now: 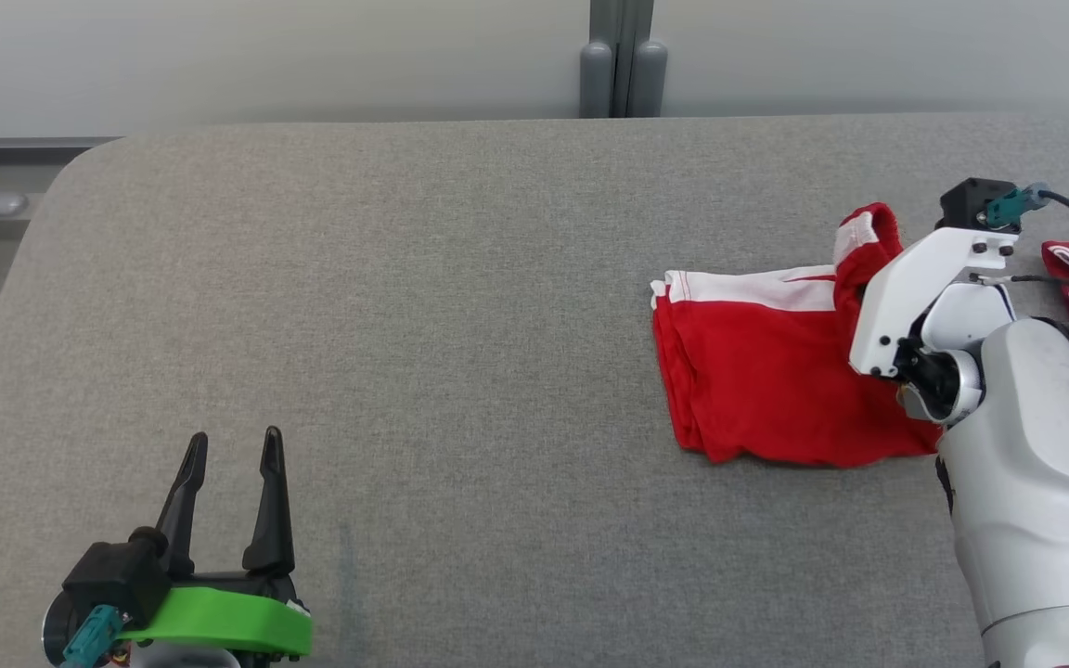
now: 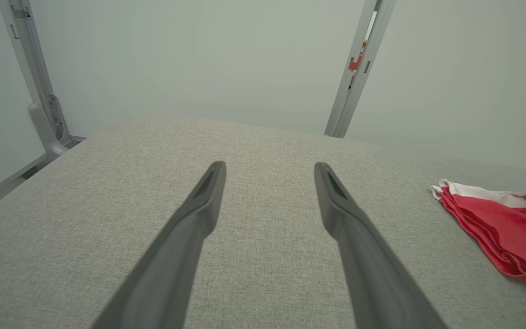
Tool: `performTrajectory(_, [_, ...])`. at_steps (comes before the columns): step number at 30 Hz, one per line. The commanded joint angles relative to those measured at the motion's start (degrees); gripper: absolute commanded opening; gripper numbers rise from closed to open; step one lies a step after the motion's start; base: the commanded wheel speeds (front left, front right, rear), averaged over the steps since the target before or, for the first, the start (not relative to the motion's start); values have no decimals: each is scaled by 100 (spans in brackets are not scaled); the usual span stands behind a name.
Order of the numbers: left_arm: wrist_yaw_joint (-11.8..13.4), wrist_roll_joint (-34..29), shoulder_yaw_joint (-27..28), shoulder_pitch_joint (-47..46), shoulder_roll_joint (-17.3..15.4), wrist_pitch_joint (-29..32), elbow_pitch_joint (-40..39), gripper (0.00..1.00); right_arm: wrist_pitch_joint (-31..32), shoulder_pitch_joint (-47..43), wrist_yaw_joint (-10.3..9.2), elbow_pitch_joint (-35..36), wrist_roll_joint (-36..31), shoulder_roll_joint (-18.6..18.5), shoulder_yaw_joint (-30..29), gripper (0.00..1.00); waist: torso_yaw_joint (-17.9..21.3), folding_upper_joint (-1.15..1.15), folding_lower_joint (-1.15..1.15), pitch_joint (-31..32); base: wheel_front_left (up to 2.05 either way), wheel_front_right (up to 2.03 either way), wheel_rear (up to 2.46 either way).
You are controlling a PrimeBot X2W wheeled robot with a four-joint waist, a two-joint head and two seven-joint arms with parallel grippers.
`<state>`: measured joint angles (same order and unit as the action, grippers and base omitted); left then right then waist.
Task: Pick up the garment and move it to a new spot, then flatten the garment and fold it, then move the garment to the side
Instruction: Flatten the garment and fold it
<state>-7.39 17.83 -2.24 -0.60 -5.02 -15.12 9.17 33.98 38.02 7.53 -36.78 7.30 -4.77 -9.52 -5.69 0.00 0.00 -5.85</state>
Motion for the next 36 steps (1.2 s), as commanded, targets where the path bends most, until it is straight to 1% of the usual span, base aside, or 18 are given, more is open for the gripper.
performTrajectory(1, [-13, 28, -11, -36, -9, 1, -17, 100, 15, -54, -9, 6, 52, 40, 90, 0, -57, 0, 0, -22, 0, 0, 0])
performTrajectory(10, [-13, 67, -51, -91, -10, 2, 31, 100, -107, 45, -9, -516, 235, 178, 470, 0, -339, 0, 0, -83, 0, 0, 0])
performTrajectory(16, [-13, 75, -64, -75, -15, 1, 46, 100, -417, 143, -8, -937, 596, 182, 882, 0, -467, 0, 0, -81, 0, 0, 0])
performTrajectory(17, [-13, 72, -62, -59, -15, 1, 48, 100, -468, 175, -9, -1018, 638, 180, 932, 24, -476, 0, 0, -74, 0, 0, 0])
performTrajectory(18, [-13, 68, -60, -47, -14, 1, 49, 100, -505, 201, -9, -1070, 652, 179, 974, 51, -482, 0, 0, -68, 0, 0, 0])
performTrajectory(19, [-13, 64, -57, -34, -13, 1, 54, 100, -544, 228, -8, -1146, 650, 181, 1013, 100, -486, 0, 0, -58, 0, 0, 0])
performTrajectory(23, [-13, 44, -35, 15, -4, 1, 79, 100, -708, 261, -9, -1291, 677, 182, 1201, 100, -474, 0, 0, 6, 0, 0, 0])
performTrajectory(26, [-13, 33, -9, 89, 1, 1, 84, 100, -799, 276, -9, -1178, 1051, 182, 1493, 100, -425, 0, 0, 74, 0, 0, 0])
performTrajectory(29, [-13, 32, 24, 150, -6, 1, 85, 100, -851, 157, -9, -875, 1738, 183, 1865, 100, -348, 0, 0, 153, 0, 0, 0])
performTrajectory(31, [-13, 35, 54, 182, -4, 1, 72, 100, -933, 45, -9, -614, 2051, 182, 2047, 100, -289, 0, 0, 204, 0, 0, 0])
performTrajectory(33, [-13, 37, 88, 230, -1, 1, 59, 100, -1057, -63, -9, -359, 2192, 173, 2131, 100, -225, 0, 0, 249, 0, 0, 0])
performTrajectory(36, [-13, 29, 123, 292, 9, 2, 42, 100, -1323, -274, -9, 39, 2067, 125, 2195, 100, -140, 0, 0, 317, 0, 0, 0])
